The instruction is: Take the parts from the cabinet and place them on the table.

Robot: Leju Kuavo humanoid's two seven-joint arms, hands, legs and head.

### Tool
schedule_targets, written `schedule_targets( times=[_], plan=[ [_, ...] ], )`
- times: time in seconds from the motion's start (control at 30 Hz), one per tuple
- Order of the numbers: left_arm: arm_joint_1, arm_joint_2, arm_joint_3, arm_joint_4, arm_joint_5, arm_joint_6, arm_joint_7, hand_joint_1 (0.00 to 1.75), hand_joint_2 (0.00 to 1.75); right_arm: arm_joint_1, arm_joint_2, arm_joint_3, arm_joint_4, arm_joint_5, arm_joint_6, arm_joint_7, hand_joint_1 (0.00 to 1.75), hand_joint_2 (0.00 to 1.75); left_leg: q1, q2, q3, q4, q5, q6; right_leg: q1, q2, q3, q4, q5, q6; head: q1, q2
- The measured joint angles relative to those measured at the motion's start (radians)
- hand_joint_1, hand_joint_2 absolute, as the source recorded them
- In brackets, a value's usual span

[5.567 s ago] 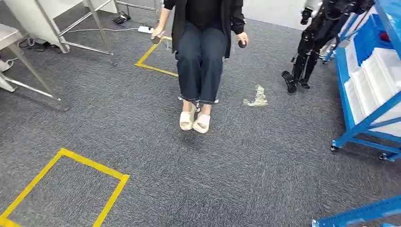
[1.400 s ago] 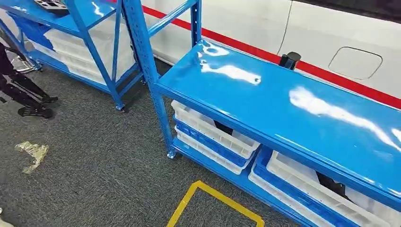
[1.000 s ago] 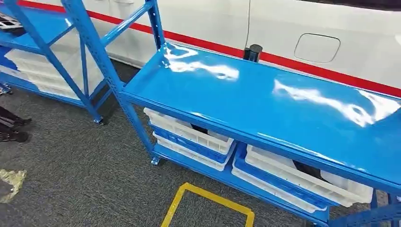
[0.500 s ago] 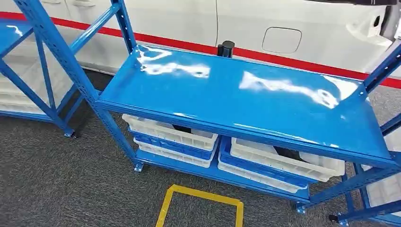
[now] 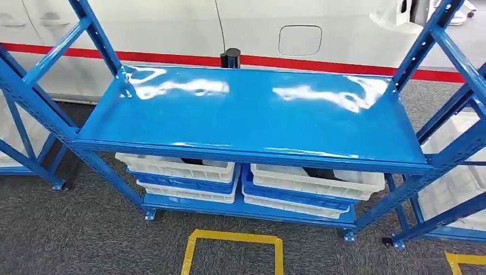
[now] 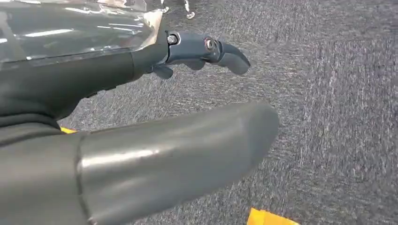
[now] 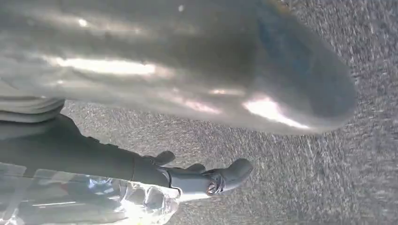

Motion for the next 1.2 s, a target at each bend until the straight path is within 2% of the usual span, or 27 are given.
schedule_targets(
  times=[0.03, 0.07, 0.13, 0.17, 0.2, 0.23, 0.27, 0.43, 0.57, 0.7, 0.73, 0.77, 0.8, 0.83, 0.87, 0.93, 0.97, 1.0, 1.03, 1.1, 1.13, 1.17, 1.2],
  plan=[
    [0.001, 0.0, 0.0, 0.0, 0.0, 0.0, 0.0, 0.0, 0.0, 0.0, 0.0, 0.0, 0.0, 0.0, 0.0, 0.001, 0.0, 0.0, 0.0, 0.0, -0.001, -0.01, 0.023, 0.002, 0.001, 0.005, 0.002, 0.0, 0.0, 0.0, 0.0, 0.0],
    [0.0, 0.001, 0.0, 0.001, 0.0, 0.0, 0.0, 0.0, 0.0, 0.0, 0.0, 0.001, 0.0, 0.0, -0.001, 0.001, 0.0, 0.0, 0.0, 0.0, 0.016, -0.059, 0.064, 0.005, 0.001, 0.009, 0.004, 0.0, 0.0, 0.0, 0.0, 0.0],
    [0.0, 0.001, 0.0, 0.001, 0.0, 0.0, 0.0, 0.0, 0.0, -0.001, 0.0, 0.005, 0.0, 0.0, -0.001, 0.001, 0.0, 0.0, 0.0, -0.001, 0.098, -0.242, 0.165, 0.014, 0.001, 0.019, 0.009, 0.0, 0.0, 0.001, -0.001, 0.0],
    [-0.001, 0.001, 0.0, 0.002, 0.0, 0.0, 0.0, 0.0, 0.0, -0.001, 0.0, 0.006, 0.0, 0.001, -0.001, 0.001, 0.0, 0.0, 0.0, -0.007, 0.122, -0.299, 0.172, 0.018, 0.003, 0.022, 0.008, 0.001, 0.0, 0.002, -0.001, 0.0],
    [-0.002, 0.001, 0.0, 0.002, 0.0, 0.0, 0.0, 0.0, 0.0, -0.002, 0.0, 0.008, 0.0, 0.001, -0.001, 0.001, 0.0, 0.0, -0.004, -0.006, 0.12, -0.304, 0.173, 0.018, 0.015, 0.024, 0.006, 0.004, -0.002, 0.007, 0.0, 0.0],
    [-0.002, 0.001, 0.0, 0.003, 0.0, 0.0, 0.0, 0.0, 0.0, -0.002, -0.001, 0.008, 0.0, 0.001, -0.002, 0.001, 0.0, 0.0, -0.004, -0.004, 0.118, -0.306, 0.176, 0.02, 0.015, 0.024, 0.003, 0.006, -0.002, 0.008, 0.0, 0.0],
    [-0.001, 0.0, 0.0, 0.005, 0.0, 0.0, 0.0, 0.0, 0.0, 0.0, -0.005, 0.008, 0.0, 0.001, -0.002, 0.001, 0.0, 0.0, -0.005, -0.004, 0.118, -0.307, 0.178, 0.016, 0.022, 0.024, -0.005, 0.006, -0.01, -0.001, 0.001, 0.0],
    [-0.001, 0.002, 0.0, 0.005, 0.0, 0.001, 0.008, 0.0, 0.0, 0.0, -0.002, 0.011, 0.001, 0.008, -0.002, 0.003, 0.0, 0.0, -0.019, -0.004, 0.119, -0.306, 0.178, 0.029, 0.014, 0.024, -0.001, -0.001, -0.002, 0.013, 0.0, 0.0],
    [-0.002, 0.001, 0.0, 0.009, 0.002, 0.001, 0.014, 0.0, 0.0, 0.003, -0.002, 0.014, 0.001, 0.006, -0.002, -0.002, 0.0, 0.0, -0.02, -0.004, 0.117, -0.305, 0.179, 0.032, 0.012, 0.024, 0.006, -0.004, 0.003, 0.02, 0.0, 0.0],
    [-0.002, 0.0, 0.0, 0.011, 0.007, 0.003, 0.018, 0.0, 0.0, 0.003, 0.002, 0.014, 0.001, 0.002, -0.002, -0.018, 0.0, 0.0, -0.021, -0.004, 0.116, -0.305, 0.179, 0.033, 0.011, 0.024, 0.004, -0.004, 0.003, 0.021, 0.0, 0.0],
    [-0.003, 0.001, 0.0, 0.012, 0.007, 0.003, 0.018, 0.0, 0.0, 0.003, 0.003, 0.014, 0.001, 0.002, -0.002, -0.021, 0.0, 0.0, -0.025, -0.004, 0.113, -0.298, 0.175, 0.04, 0.0, 0.025, 0.007, -0.016, 0.01, 0.03, 0.0, 0.0],
    [-0.003, 0.001, 0.0, 0.012, 0.007, 0.003, 0.017, 0.0, 0.0, 0.003, 0.005, 0.014, 0.001, 0.002, -0.002, -0.023, 0.0, 0.0, -0.024, -0.005, 0.117, -0.311, 0.183, 0.055, -0.001, 0.025, 0.01, -0.021, 0.016, 0.04, -0.002, 0.0],
    [-0.005, -0.002, 0.0, 0.013, 0.007, 0.003, 0.017, 0.0, 0.0, 0.003, 0.004, 0.014, 0.001, 0.003, -0.003, -0.026, 0.0, 0.0, -0.015, 0.0, 0.131, -0.34, 0.2, 0.064, 0.012, 0.026, 0.019, -0.033, 0.019, 0.047, -0.001, 0.0],
    [-0.007, -0.003, 0.0, 0.013, 0.007, 0.003, 0.017, 0.0, 0.0, 0.003, 0.004, 0.014, 0.001, 0.003, -0.002, -0.026, 0.0, 0.0, -0.007, 0.006, 0.147, -0.361, 0.214, 0.065, 0.005, 0.023, 0.008, -0.017, 0.003, 0.043, 0.0, 0.0],
    [-0.007, -0.005, 0.0, 0.013, 0.007, 0.002, 0.017, 0.0, 0.0, 0.003, 0.005, 0.014, 0.001, 0.003, -0.002, -0.027, 0.0, 0.0, -0.004, 0.007, 0.147, -0.368, 0.221, 0.071, 0.008, 0.023, -0.015, 0.036, -0.029, 0.034, 0.007, 0.0],
    [-0.006, -0.006, 0.0, 0.013, 0.007, 0.0, 0.02, 0.0, 0.0, 0.003, 0.002, 0.014, 0.001, 0.002, -0.002, -0.029, 0.0, 0.0, -0.004, 0.011, 0.142, -0.367, 0.222, 0.068, 0.003, 0.022, -0.083, 0.188, -0.09, 0.028, 0.008, 0.0],
    [-0.005, -0.008, 0.0, 0.014, 0.007, 0.0, 0.021, 0.0, 0.0, 0.004, 0.002, 0.014, 0.001, 0.001, -0.002, -0.03, 0.0, 0.0, -0.004, 0.013, 0.14, -0.366, 0.223, 0.066, 0.0, 0.022, -0.11, 0.25, -0.108, 0.032, 0.007, 0.0],
    [-0.006, -0.008, 0.0, 0.014, 0.007, 0.0, 0.021, 0.0, 0.0, 0.006, 0.002, 0.014, 0.001, 0.001, -0.002, -0.031, 0.0, 0.0, -0.002, 0.013, 0.139, -0.365, 0.224, 0.063, -0.006, 0.021, -0.115, 0.264, -0.105, 0.042, 0.008, 0.0],
    [-0.006, -0.008, 0.0, 0.014, 0.007, 0.0, 0.022, 0.0, 0.0, 0.008, 0.002, 0.014, 0.001, 0.001, -0.002, -0.031, 0.0, 0.0, 0.002, 0.013, 0.138, -0.363, 0.224, 0.056, -0.012, 0.02, -0.092, 0.225, -0.085, 0.056, 0.008, 0.0],
    [-0.006, -0.008, 0.0, 0.014, 0.007, 0.0, 0.029, 0.0, 0.0, 0.009, 0.002, 0.014, 0.001, 0.0, -0.002, -0.032, 0.0, 0.0, 0.015, 0.012, 0.134, -0.346, 0.215, 0.035, -0.028, 0.013, 0.001, 0.051, -0.02, 0.094, 0.008, 0.0],
    [-0.006, -0.008, 0.0, 0.014, 0.006, 0.0, 0.032, 0.0, 0.0, 0.008, 0.002, 0.014, 0.001, 0.0, -0.002, -0.033, 0.0, 0.0, 0.021, 0.014, 0.127, -0.328, 0.208, 0.022, -0.037, 0.008, 0.035, -0.018, -0.015, 0.104, 0.008, 0.0],
    [-0.007, -0.001, 0.0, 0.013, 0.006, 0.0, 0.032, 0.0, 0.0, 0.004, 0.012, 0.014, 0.002, 0.0, -0.002, -0.033, 0.0, 0.0, 0.012, 0.012, 0.117, -0.32, 0.201, 0.008, -0.025, 0.018, 0.02, -0.002, -0.018, 0.094, 0.017, 0.0],
    [-0.007, -0.004, 0.0, 0.014, 0.006, 0.0, 0.032, 0.0, 0.0, 0.004, 0.006, 0.014, 0.001, 0.0, -0.002, -0.034, 0.0, 0.0, 0.013, 0.011, 0.113, -0.317, 0.194, 0.001, -0.025, 0.022, 0.02, 0.005, -0.021, 0.066, 0.013, 0.0]
  ],
)
